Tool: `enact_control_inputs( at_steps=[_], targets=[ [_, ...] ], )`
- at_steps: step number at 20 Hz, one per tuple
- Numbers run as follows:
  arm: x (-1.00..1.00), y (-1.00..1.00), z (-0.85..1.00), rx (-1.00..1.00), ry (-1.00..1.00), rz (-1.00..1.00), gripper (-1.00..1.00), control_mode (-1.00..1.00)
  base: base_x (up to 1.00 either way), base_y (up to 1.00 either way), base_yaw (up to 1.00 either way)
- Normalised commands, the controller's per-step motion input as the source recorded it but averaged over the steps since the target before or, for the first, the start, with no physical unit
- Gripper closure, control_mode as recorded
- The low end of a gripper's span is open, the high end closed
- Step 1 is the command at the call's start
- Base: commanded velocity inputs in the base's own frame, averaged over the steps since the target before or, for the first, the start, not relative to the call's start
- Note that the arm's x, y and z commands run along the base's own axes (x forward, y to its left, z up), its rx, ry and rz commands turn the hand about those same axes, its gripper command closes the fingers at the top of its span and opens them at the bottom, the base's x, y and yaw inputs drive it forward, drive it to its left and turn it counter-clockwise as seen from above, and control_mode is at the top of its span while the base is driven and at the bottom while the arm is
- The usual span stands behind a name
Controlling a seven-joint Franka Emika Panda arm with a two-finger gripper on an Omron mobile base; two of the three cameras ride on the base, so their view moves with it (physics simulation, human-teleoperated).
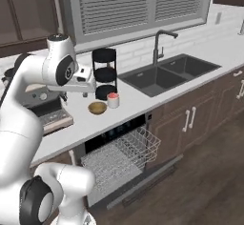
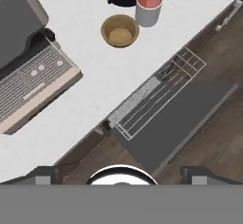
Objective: Pick up the cup and bowl from the counter, place them in the dishwasher, and close the dishwasher door.
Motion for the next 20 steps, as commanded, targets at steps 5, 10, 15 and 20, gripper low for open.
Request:
enact_control_inputs(
  at_steps=[5,10,15,20],
  targets=[
    [0.0,0.0,0.0,0.0,0.0,0.0,-1.0,1.0,0.27,0.56,-0.39],
    [0.0,0.0,0.0,0.0,0.0,0.0,-1.0,1.0,0.14,0.46,-0.33],
    [0.0,0.0,0.0,0.0,0.0,0.0,-1.0,1.0,0.08,0.37,-0.3],
    [0.07,0.0,-0.01,0.0,0.02,-0.05,-1.0,-1.0,0.19,0.11,-0.21]
  ],
)
